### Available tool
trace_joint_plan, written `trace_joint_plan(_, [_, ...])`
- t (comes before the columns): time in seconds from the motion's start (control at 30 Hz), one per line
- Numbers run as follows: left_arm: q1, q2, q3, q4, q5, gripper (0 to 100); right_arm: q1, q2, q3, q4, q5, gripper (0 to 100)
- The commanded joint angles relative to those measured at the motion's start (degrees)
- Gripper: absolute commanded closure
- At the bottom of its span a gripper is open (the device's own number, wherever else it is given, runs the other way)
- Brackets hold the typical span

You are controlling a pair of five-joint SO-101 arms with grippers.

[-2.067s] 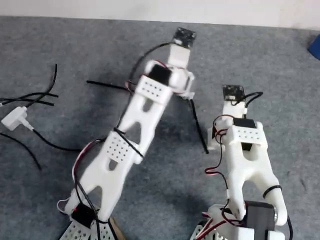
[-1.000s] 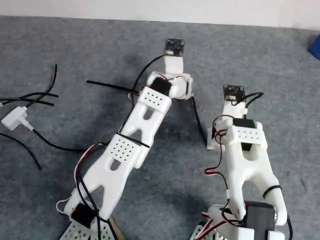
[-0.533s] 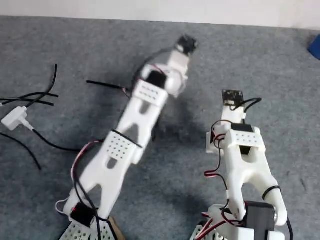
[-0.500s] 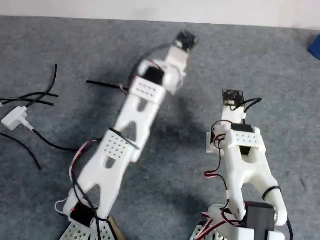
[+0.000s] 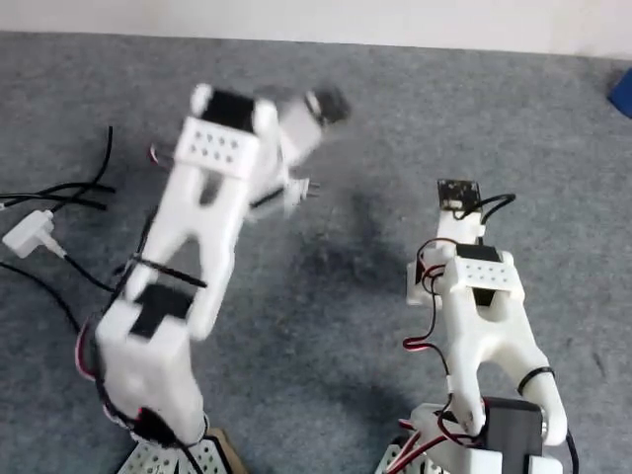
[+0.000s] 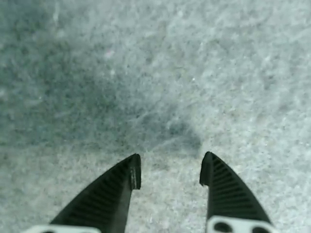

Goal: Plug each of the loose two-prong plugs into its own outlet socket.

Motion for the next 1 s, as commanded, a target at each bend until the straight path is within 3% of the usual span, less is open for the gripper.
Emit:
trace_joint_plan(0.0, [2.95, -17.89, 31.87, -1.32, -7.82, 99, -0.31, -1.45, -0.66, 0.31, 0.09, 80.0])
trace_joint_plan(0.23, [2.95, -34.68, 65.19, -26.29, -12.66, 99, -0.31, -1.45, -0.57, 0.31, 0.09, 80.0])
trace_joint_plan(0.43, [0.13, -37.32, 74.77, -40.26, -15.03, 99, -0.31, -1.45, -0.66, 0.31, 0.09, 80.0])
trace_joint_plan(0.57, [-0.22, -36.62, 75.38, -40.09, -21.54, 99, -0.31, -1.45, -0.66, 0.31, 0.09, 80.0])
trace_joint_plan(0.7, [2.59, -40.13, 77.67, -32.62, -27.25, 98, -0.31, -1.45, -0.66, 0.22, 0.09, 80.0])
trace_joint_plan(0.87, [6.37, -49.63, 79.16, -21.89, -27.52, 82, -0.31, -1.45, -0.66, 0.22, 0.09, 80.0])
trace_joint_plan(0.97, [6.11, -56.04, 79.52, -19.43, -27.6, 79, -0.31, -1.45, -0.66, 0.22, 0.09, 80.0])
